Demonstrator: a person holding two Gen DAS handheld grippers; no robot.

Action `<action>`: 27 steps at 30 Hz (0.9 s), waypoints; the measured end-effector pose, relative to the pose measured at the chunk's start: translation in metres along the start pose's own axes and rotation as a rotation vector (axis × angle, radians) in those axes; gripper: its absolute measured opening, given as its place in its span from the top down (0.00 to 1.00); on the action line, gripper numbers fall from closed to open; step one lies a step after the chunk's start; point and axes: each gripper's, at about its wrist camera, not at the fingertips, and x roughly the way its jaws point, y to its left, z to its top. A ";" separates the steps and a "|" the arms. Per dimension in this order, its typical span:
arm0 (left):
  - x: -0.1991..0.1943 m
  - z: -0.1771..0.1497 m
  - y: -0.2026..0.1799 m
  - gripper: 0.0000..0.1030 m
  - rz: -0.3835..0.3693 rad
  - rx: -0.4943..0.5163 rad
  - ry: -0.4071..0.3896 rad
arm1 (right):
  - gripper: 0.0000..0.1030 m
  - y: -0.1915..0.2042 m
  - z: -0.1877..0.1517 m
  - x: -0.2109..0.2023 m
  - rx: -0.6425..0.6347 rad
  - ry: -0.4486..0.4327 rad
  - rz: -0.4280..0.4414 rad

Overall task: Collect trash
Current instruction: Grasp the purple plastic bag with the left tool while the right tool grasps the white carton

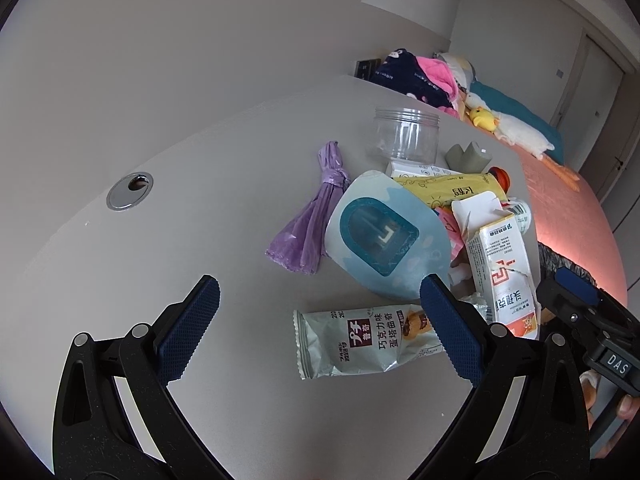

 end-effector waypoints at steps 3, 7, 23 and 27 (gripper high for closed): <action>0.002 0.000 -0.002 0.06 0.003 0.017 0.001 | 0.36 0.001 0.002 0.009 -0.004 0.013 0.012; 0.007 0.002 -0.001 0.06 0.007 0.026 0.005 | 0.38 0.000 0.004 0.016 0.001 0.020 0.023; 0.051 0.024 0.014 0.18 0.060 0.073 0.051 | 0.60 -0.005 0.012 0.042 0.006 0.067 0.068; 0.067 0.026 0.020 0.26 0.063 0.075 0.080 | 0.75 -0.003 0.010 0.048 -0.003 0.079 0.090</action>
